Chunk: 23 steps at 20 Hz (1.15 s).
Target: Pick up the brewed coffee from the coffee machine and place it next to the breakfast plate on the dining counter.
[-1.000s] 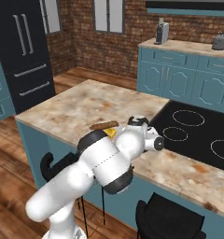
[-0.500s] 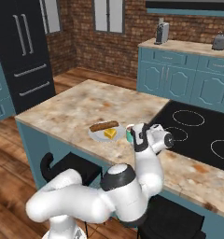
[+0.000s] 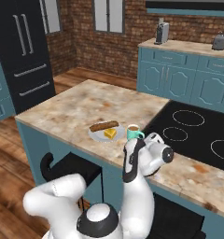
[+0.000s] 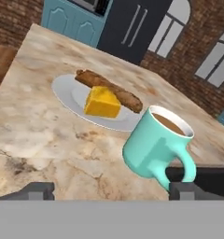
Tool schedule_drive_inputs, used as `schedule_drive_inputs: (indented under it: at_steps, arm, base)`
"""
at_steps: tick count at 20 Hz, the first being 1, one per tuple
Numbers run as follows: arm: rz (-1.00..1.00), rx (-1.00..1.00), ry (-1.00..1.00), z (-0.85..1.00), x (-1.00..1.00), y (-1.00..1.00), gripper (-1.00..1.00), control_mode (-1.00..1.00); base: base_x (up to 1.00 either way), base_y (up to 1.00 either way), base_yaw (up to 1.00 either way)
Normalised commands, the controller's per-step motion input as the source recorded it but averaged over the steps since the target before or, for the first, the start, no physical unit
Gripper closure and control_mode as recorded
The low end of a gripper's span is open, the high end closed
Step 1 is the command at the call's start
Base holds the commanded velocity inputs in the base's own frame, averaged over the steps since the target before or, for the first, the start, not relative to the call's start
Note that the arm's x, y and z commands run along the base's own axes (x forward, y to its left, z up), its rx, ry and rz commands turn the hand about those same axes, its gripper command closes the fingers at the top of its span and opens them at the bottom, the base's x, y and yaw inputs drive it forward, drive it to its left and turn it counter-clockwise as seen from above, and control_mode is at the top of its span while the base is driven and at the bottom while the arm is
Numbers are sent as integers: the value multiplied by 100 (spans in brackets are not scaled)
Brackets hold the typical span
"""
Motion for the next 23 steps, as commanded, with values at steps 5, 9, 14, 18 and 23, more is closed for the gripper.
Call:
schedule_drive_inputs:
  at_steps: [5, 9, 14, 18, 23]
  arm:
    - [0, -15, -20, 58, -100, 35, -100, -100]
    - [0, -14, -17, 94, -100, 33, -100, -100]
    - [0, -8, 0, 100, -90, 4, -100, -100]
    - [0, -4, 0, 97, -61, 0, -100, -100]
    - [2, -1, 0, 25, -38, -21, -100, -100]
  base:
    - [0, 0, 0]
    - [0, 0, 0]
    - [0, 0, 0]
    - [0, 0, 0]
    - [0, 0, 0]
